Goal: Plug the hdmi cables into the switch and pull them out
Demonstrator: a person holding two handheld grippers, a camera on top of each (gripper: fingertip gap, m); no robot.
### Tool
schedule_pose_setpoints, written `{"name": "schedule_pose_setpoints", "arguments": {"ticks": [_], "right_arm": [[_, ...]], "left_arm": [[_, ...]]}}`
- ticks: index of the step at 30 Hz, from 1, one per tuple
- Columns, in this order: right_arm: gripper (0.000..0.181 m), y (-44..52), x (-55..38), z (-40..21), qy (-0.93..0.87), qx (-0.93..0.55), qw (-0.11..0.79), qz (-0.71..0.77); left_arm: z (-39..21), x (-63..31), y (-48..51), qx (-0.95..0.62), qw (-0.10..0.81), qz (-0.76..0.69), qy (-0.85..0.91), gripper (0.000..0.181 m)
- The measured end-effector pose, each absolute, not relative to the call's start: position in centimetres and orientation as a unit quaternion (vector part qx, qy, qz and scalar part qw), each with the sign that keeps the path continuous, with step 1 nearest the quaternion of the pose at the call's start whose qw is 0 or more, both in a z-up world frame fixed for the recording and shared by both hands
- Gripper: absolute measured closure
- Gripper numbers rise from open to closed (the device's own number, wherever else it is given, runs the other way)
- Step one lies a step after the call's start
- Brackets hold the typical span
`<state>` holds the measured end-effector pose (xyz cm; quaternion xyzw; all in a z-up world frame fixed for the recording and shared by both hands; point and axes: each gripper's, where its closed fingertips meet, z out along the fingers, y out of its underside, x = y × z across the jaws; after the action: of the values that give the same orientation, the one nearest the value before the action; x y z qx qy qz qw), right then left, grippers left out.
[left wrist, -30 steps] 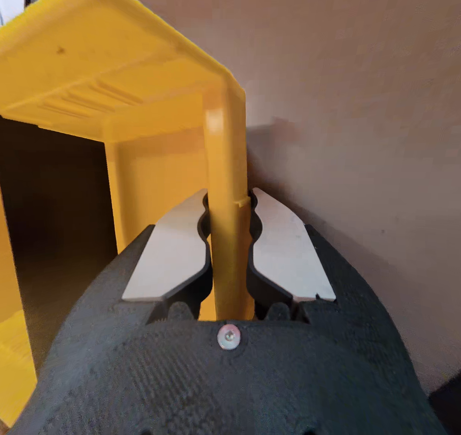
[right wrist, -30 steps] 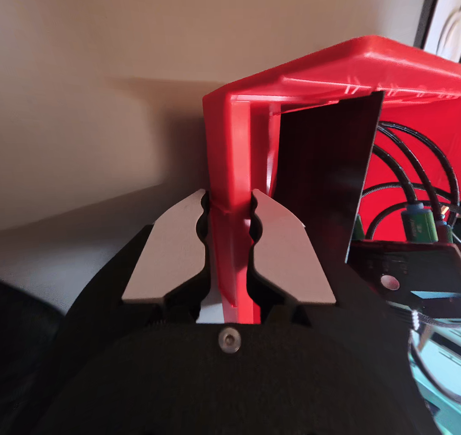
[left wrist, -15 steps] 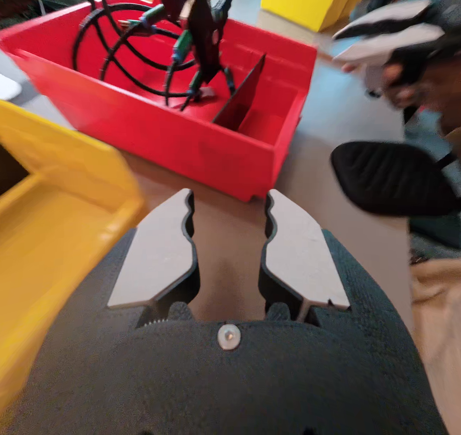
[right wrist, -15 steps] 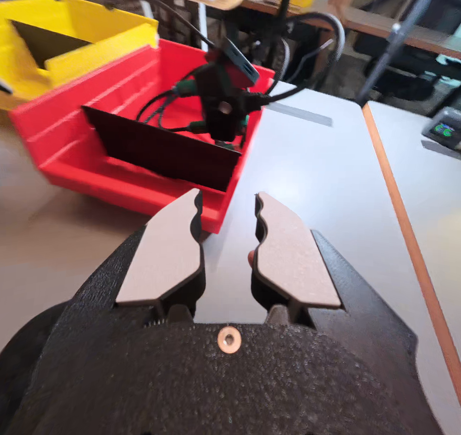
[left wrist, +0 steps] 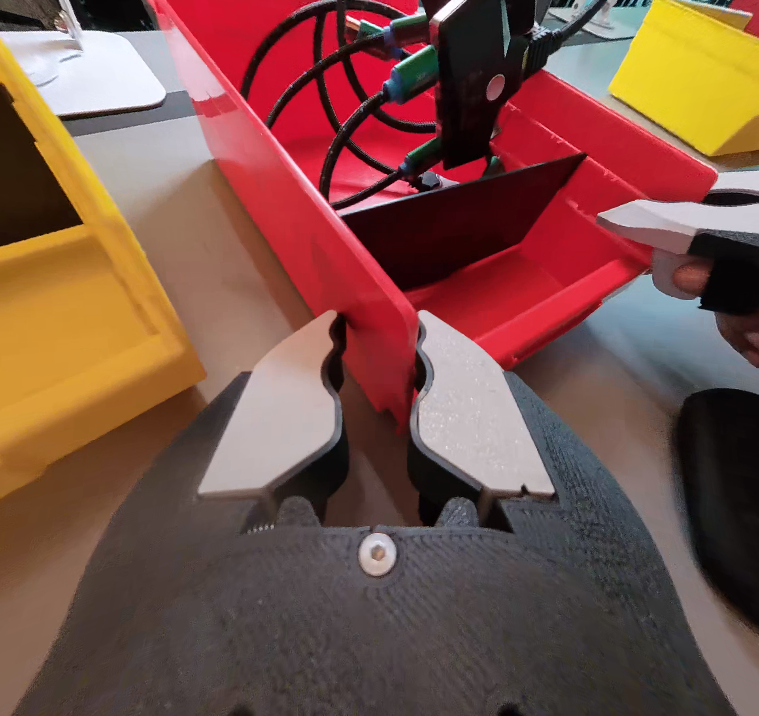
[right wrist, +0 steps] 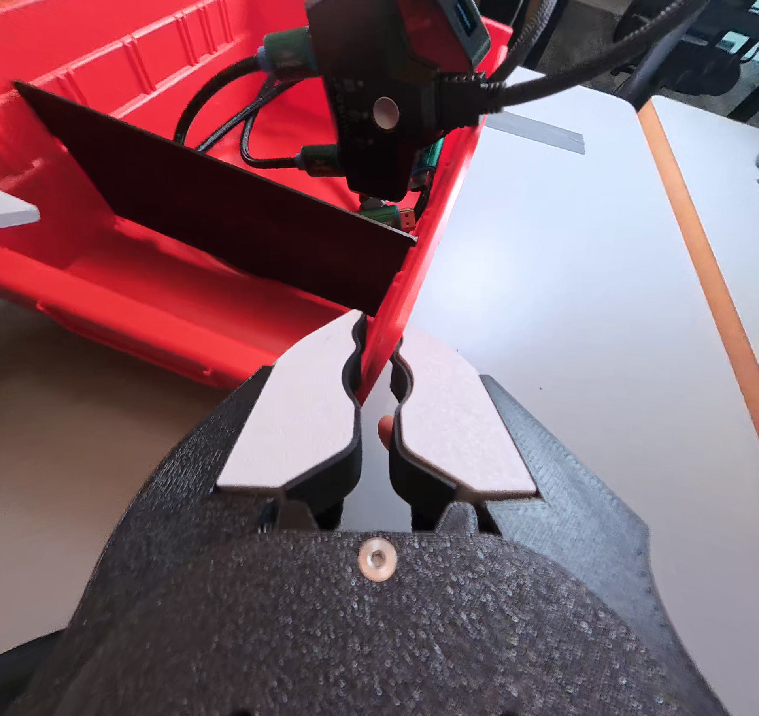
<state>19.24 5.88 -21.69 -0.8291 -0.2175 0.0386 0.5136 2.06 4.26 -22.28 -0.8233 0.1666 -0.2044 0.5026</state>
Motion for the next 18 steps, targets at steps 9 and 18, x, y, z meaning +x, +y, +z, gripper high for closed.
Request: {"name": "schedule_pose_setpoints", "arguments": {"ticks": [9, 18], "right_arm": [[0.174, 1.6, 17.9, -14.1, -0.223, -0.772, 0.595, 0.011], [0.173, -1.9, 11.9, -6.1, -0.264, -0.688, 0.676, 0.01]], "left_arm": [[-14.7, -0.2, 2.7, -0.766, 0.595, -0.153, 0.19, 0.171], [-6.5, -6.5, -1.0, -0.714, 0.671, -0.118, 0.158, 0.173]]}}
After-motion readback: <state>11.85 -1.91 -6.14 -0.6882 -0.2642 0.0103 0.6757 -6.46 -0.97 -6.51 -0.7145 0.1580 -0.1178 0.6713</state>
